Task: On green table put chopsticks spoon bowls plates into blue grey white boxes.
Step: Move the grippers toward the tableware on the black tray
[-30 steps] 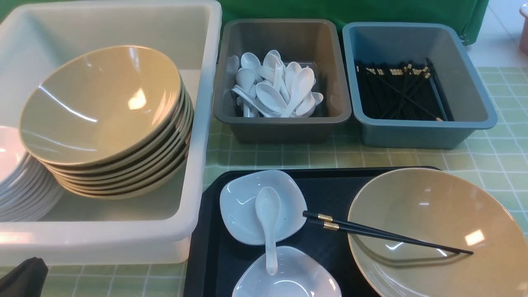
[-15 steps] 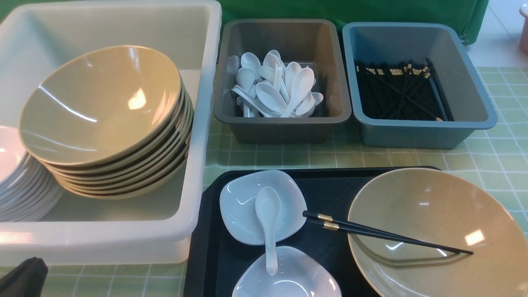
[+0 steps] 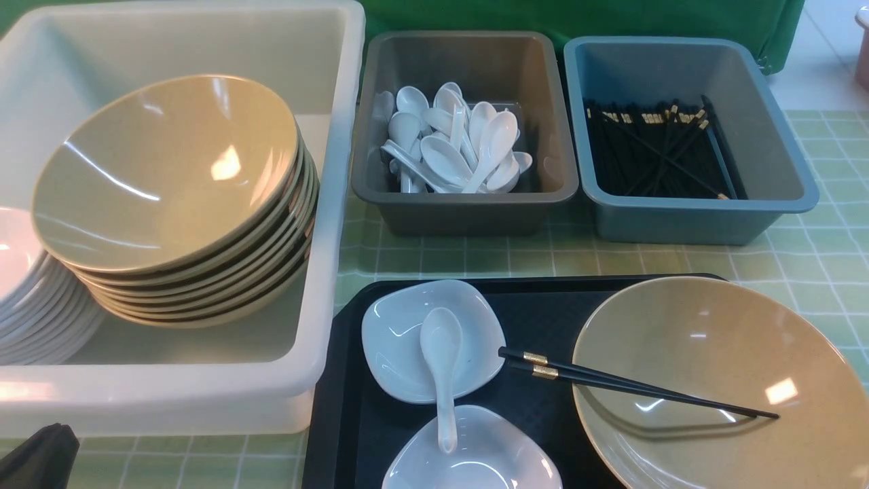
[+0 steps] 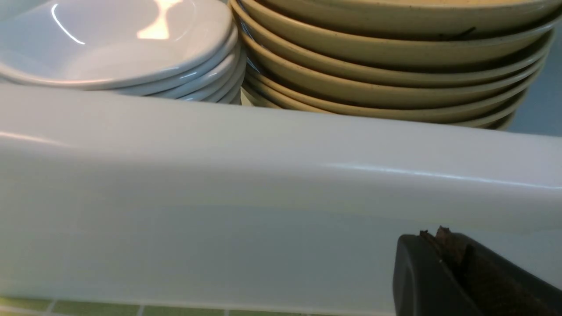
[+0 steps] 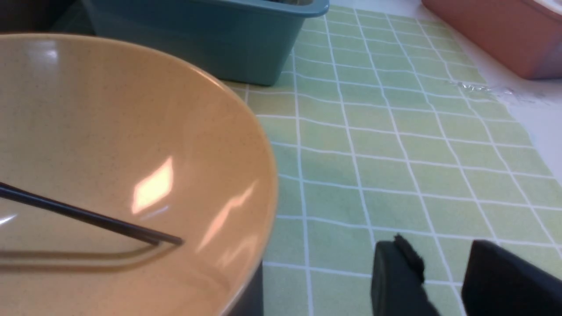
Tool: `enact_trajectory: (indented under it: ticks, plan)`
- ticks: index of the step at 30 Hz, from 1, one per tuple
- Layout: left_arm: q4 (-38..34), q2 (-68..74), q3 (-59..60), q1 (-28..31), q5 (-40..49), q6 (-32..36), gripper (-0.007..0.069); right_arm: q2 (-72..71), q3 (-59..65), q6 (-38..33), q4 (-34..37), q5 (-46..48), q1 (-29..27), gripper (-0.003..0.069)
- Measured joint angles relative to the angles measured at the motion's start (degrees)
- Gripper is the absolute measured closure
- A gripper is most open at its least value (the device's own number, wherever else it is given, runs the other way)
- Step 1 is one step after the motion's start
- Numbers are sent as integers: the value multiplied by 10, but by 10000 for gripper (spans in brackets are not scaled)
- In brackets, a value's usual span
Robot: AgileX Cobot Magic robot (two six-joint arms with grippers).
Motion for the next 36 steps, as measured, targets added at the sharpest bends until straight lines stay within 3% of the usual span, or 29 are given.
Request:
enact_trajectory:
  ticks: [36]
  plan:
    - [10,0,1,0,-13,-1,626,0,2,0,0,-15,0,423]
